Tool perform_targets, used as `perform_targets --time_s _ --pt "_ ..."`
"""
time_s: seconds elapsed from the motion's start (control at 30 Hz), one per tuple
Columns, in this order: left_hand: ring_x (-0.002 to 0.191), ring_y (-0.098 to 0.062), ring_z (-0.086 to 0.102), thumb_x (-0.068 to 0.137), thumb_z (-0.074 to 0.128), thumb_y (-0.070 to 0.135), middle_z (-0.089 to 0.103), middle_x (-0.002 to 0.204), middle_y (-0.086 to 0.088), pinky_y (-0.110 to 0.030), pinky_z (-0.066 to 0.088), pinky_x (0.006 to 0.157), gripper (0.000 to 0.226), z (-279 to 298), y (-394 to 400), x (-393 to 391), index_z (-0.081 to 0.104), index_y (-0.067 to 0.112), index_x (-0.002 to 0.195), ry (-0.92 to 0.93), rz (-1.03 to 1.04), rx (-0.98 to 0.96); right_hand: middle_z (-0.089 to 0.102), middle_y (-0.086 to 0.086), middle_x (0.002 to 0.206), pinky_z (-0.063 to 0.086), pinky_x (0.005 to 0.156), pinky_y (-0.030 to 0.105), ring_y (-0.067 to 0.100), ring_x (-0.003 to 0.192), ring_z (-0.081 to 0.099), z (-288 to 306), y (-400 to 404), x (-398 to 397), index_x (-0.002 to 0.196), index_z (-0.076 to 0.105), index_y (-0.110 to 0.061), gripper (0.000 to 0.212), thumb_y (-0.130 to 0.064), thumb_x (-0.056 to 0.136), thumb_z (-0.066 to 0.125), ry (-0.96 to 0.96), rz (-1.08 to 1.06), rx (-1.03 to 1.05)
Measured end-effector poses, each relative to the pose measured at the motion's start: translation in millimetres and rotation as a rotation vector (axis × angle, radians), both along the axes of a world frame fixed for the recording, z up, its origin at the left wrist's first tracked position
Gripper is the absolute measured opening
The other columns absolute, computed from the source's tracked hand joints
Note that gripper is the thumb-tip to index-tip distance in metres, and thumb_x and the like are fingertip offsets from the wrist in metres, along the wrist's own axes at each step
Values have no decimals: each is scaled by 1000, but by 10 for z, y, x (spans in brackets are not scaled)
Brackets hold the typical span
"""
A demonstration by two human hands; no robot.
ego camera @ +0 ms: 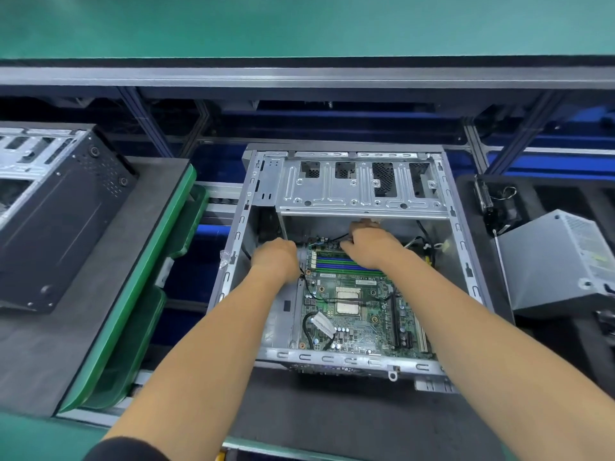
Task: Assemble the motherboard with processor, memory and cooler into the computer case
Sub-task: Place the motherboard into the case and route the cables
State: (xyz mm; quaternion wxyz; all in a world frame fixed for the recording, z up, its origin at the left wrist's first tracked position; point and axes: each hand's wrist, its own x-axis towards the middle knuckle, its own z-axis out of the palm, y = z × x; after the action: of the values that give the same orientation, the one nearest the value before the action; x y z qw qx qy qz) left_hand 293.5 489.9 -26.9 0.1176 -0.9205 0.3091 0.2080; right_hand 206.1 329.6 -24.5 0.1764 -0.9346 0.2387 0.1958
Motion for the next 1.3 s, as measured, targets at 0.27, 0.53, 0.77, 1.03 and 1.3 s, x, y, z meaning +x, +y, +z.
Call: perform_targets --time_s 0.27,0.53,0.77,1.03,1.3 --pt "99 -29 61 89 49 10 63 106 -12 -33 43 65 25 43 33 13 58 6 111 -200 116 -87 52 1 78 37 57 28 15 64 48 -1 -48 52 117 51 -11 32 -33 103 33 21 -44 70" --pt "103 -34 62 93 45 8 63 111 -17 -36 44 70 22 25 51 24 46 -1 114 -173 296 -300 50 1 77 39 65 28 20 73 50 12 -66 54 90 52 -13 31 -37 101 36 4 -31 69" --pt "93 -35 62 92 49 11 64 101 -19 -34 47 67 10 74 41 14 53 4 86 -19 423 -447 57 11 122 43 78 31 27 95 52 -15 -71 72 131 46 -22 33 -19 99 38 29 45 22" --pt "54 -25 45 81 44 2 48 61 -8 -25 29 43 21 165 -8 -46 42 8 61 136 639 -781 61 10 104 44 71 31 22 83 54 42 -112 87 123 54 -15 32 -17 96 37 85 50 74" --pt "74 -26 56 86 53 24 59 85 -6 -30 40 60 10 125 46 -117 51 14 84 -184 52 -192 54 8 126 32 84 35 26 95 45 3 -94 132 127 46 -29 41 -10 92 39 88 35 44"
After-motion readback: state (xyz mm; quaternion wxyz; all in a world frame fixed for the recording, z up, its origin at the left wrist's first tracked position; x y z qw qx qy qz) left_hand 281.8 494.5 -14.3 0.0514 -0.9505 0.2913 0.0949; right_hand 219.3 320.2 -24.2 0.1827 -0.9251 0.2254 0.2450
